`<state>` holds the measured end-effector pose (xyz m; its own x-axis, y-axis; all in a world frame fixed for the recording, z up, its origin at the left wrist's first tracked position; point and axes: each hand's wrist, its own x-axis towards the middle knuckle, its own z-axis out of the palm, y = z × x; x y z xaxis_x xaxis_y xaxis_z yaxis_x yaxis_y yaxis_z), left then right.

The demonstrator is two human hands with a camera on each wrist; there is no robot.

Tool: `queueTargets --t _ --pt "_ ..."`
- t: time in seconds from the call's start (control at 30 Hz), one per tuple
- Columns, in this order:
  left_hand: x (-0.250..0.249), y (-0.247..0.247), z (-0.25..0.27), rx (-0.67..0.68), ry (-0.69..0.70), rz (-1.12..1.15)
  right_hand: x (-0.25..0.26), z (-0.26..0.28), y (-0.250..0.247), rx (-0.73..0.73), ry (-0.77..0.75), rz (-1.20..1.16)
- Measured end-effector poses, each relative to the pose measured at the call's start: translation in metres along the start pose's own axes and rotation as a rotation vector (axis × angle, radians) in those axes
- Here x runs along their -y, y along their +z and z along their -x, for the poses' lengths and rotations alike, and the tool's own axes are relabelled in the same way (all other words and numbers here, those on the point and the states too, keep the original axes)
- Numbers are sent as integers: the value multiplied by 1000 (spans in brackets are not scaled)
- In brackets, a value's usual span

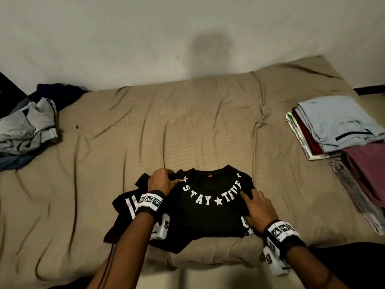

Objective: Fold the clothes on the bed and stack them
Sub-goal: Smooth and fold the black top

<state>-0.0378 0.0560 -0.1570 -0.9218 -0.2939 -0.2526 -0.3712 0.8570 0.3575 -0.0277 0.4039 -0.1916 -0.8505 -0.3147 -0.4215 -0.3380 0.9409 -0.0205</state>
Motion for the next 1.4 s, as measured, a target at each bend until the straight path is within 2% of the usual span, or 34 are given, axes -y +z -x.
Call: queueTargets --t 0.13,0.2,0.23,0.3,0.37,0.4,0.47,0.5,0.53,0.57,0.63,0.7,0.77,0.83,0.93,1.0,1.07,1.17,1.23,1.3,1.4 --pt "5 -5 27 -133 145 -75 18 12 5 -24 39 63" --pt "1 -12 49 -231 209 -17 26 19 -3 -5 92 30" --pt "-3 -15 64 -279 239 15 31 25 -9 -50 124 0" --pt "-14 -16 100 -316 277 130 43 42 -18 -306 163 -95" --pt "-26 -6 138 -269 311 301 64 67 -23 -538 94 -356" --pt "-33 2 157 -225 328 365 77 81 -28 -480 77 -636" --pt "-50 20 193 -86 368 459 103 105 -31 -92 131 -1300" --pt "-56 30 205 -5 389 477 112 108 -23 47 165 -1542" --pt "-61 40 214 74 400 482 117 108 -15 89 226 -1690" --pt "-65 47 223 144 399 473 117 108 -6 50 291 -1747" --pt "-66 54 232 193 346 492 105 105 11 -85 374 -1699" --pt "-63 51 234 143 209 578 85 103 17 -195 391 -1613" --pt "-63 40 231 118 100 682 64 112 10 -310 459 -1516" --pt "-71 21 221 99 93 690 47 128 -16 -399 401 -1617" --pt "-96 -6 190 56 202 623 29 160 -92 -435 72 -1661" --pt "-119 -17 165 14 291 489 18 182 -151 -428 -180 -1522" --pt "-144 -32 148 43 325 430 7 206 -209 -414 -362 -1299" --pt "-184 -57 136 116 463 496 -2 243 -287 -398 -499 -941" --pt "-211 -76 139 163 594 509 -6 263 -330 -389 -548 -849" --pt "-231 -94 143 177 756 427 -14 277 -364 -422 -562 -817" --pt "-234 -132 141 63 894 449 -32 293 -400 -537 -599 -753"
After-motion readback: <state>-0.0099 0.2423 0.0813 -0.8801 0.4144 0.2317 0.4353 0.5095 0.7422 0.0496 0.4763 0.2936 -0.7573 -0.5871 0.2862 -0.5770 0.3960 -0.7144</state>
